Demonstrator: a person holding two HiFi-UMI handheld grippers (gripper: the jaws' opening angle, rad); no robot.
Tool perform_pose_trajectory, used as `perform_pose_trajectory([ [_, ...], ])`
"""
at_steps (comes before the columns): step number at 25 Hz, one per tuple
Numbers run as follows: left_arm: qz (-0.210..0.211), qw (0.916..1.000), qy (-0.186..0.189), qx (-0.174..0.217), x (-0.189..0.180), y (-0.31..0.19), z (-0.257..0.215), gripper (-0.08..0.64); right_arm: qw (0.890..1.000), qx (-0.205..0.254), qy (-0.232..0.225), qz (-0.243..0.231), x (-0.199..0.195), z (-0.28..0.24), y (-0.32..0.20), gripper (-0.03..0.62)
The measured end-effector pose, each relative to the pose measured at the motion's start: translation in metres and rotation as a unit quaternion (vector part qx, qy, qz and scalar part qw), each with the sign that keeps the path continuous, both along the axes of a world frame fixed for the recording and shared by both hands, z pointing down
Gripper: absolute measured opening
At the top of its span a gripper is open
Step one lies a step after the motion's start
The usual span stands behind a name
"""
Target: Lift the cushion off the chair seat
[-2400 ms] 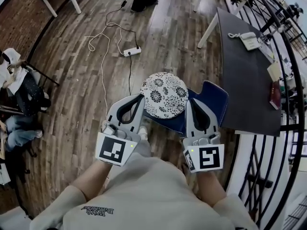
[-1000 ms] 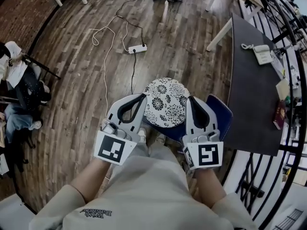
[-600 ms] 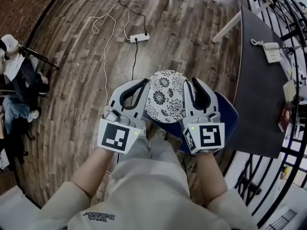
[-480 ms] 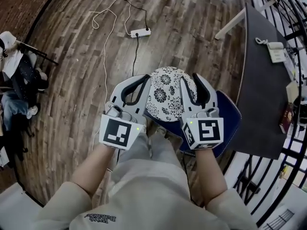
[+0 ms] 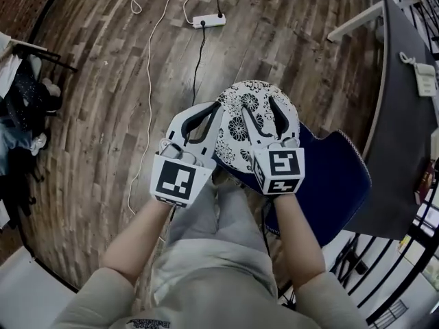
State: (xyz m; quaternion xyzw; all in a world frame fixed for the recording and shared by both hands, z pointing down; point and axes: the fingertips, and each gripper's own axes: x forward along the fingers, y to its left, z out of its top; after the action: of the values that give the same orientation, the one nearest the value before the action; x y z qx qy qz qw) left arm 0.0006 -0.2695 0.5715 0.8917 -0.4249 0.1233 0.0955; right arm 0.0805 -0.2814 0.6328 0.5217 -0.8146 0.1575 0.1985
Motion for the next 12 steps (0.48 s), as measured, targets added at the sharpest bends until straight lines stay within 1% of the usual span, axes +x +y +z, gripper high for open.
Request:
perform_pose_trajectory([
  [4, -0.009, 0.9998, -0.004, -0.017, -0.006, -0.006, 0.066, 0.005, 0.999, -0.043, 0.013, -0.01, -0.007, 0.086, -0.004, 0.238],
  [7, -0.01, 0.9992, -0.011, -0.038, -0.012, -0.006, 0.118, 0.005, 0.997, -0.078, 0.021, -0.016, -0.015, 0.145, -0.003, 0.244],
  [10, -0.009, 0.9981, -0.015, -0.059, -0.014, -0.006, 0.169, 0.005, 0.993, -0.115, 0.03, -0.027, -0.019, 0.203, 0.002, 0.252],
  [12, -0.006, 0.9973, -0.007, -0.073, -0.014, -0.005, 0.198, 0.005, 0.988, -0.142, 0.037, -0.037, -0.023, 0.239, 0.007, 0.252],
])
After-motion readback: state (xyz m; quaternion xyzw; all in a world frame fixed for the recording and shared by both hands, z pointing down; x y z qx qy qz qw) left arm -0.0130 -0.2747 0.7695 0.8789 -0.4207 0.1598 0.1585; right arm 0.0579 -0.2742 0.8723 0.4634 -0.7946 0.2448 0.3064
